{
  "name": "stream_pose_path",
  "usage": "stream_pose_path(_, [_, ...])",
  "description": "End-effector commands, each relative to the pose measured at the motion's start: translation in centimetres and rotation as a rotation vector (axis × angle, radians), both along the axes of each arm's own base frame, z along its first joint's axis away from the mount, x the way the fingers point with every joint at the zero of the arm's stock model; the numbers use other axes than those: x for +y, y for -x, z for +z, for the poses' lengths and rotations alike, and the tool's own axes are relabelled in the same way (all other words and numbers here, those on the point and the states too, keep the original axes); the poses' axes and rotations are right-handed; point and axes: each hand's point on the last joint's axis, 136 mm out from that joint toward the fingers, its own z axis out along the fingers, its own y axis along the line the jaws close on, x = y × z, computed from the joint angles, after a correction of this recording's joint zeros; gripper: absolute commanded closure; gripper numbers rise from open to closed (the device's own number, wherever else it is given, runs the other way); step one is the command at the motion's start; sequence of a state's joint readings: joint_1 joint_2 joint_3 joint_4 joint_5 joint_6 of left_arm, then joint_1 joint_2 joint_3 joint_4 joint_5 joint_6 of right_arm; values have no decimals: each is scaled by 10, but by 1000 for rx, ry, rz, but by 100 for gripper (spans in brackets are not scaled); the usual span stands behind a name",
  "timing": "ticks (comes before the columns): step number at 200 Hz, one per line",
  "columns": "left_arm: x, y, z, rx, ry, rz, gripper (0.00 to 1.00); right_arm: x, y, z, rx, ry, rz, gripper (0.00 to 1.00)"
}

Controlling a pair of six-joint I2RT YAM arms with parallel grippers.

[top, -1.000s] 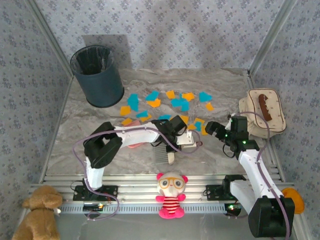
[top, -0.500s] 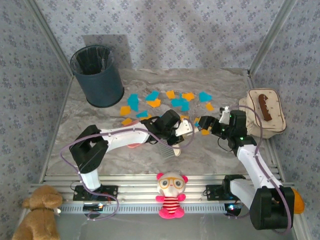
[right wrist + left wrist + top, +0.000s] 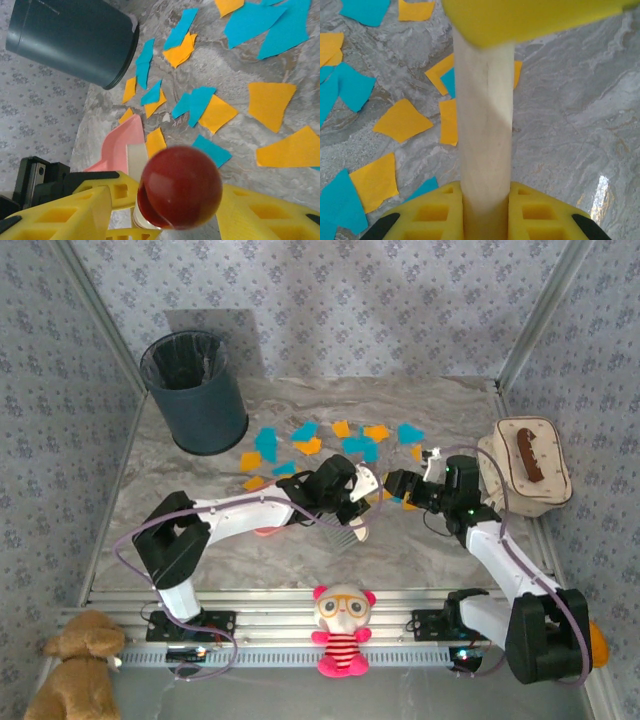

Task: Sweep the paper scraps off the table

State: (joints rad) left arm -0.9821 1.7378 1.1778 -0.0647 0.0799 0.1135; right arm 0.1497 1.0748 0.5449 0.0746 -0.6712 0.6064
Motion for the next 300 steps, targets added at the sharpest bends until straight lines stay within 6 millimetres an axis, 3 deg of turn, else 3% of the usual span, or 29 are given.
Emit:
stream_pose_path(1, [-3, -7, 37, -44, 111, 40, 82, 12, -3, 15, -39, -34, 49, 42])
stream_pose_path(137, [-9, 0, 42, -19, 149, 0, 81, 45, -12, 27, -90, -113, 136, 50])
stream_pose_path(173, [-10, 0, 40, -10, 154, 3, 82, 48, -12, 28, -93, -114, 142, 59])
stream_pose_path(212, [-9, 2, 40, -9, 156, -6, 80, 44, -15, 30, -109, -106, 108, 77])
stream_pose_path(228, [-9, 3, 42, -10, 162, -18, 74, 41, -17, 30, -115, -94, 83, 81])
stream_pose_path(247, [-8, 5, 44, -12, 168, -22, 55, 34, -19, 30, -125, -67, 41, 88])
stream_pose_path(262, [-3, 4, 46, -23, 166, -11, 45, 26, -21, 29, -130, -44, 6, 93])
stream_pose_path(282, [6, 3, 49, -25, 164, 4, 40, 15, -23, 30, -138, -15, -40, 100])
stream_pose_path(300, [23, -4, 51, -6, 164, 47, 38, 1, -25, 32, -140, 22, -94, 100])
